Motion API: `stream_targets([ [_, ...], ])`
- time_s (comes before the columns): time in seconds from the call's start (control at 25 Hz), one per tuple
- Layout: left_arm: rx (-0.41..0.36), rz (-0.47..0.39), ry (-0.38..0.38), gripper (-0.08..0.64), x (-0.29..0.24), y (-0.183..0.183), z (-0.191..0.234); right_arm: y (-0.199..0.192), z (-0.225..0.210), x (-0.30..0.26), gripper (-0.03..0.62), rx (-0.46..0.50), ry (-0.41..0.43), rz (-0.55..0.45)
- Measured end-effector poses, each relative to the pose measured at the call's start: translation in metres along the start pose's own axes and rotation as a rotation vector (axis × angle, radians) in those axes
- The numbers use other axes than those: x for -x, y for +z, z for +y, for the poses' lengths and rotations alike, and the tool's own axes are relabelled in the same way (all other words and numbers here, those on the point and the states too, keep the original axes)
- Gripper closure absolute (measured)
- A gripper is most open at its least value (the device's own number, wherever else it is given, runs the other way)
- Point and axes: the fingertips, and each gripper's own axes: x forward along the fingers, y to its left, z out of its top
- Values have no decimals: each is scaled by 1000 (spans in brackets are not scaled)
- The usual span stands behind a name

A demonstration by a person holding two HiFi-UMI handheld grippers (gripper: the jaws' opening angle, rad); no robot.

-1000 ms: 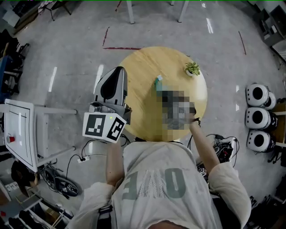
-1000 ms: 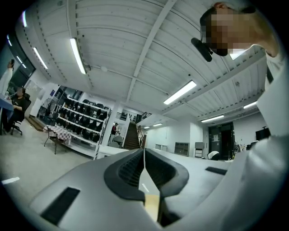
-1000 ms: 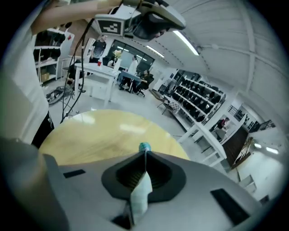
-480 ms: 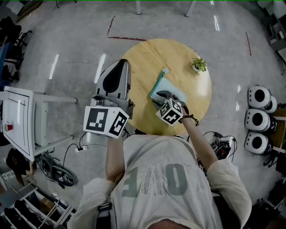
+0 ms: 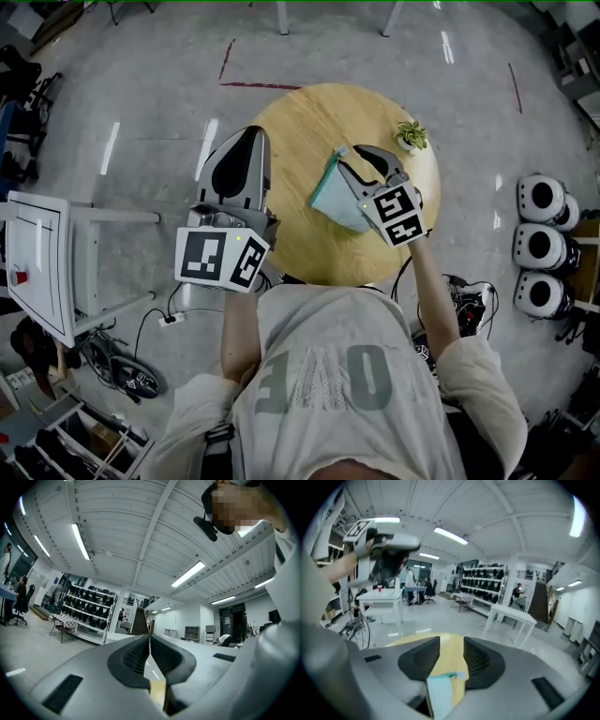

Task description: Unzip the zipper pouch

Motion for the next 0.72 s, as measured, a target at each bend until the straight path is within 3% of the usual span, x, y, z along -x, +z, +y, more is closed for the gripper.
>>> stream_targets([
  [0.08,-35,-8,7,525,0,2,-2,39,-29,28,430,-48,-104,-132],
  [0.16,-77,-23,18,525,1,6,-5,72,-51,60,473,-94,-215,-266],
  [0.32,-131,-63,18,525,3,15,-18,110,-63,119,541,-163,-366,-467],
  [0.48,-176,-95,12,525,6,18,-38,109,-56,153,563,-168,-467,-514],
  [0.72,-199,-118,5,525,2,23,-51,103,-40,166,563,-140,-472,-496],
])
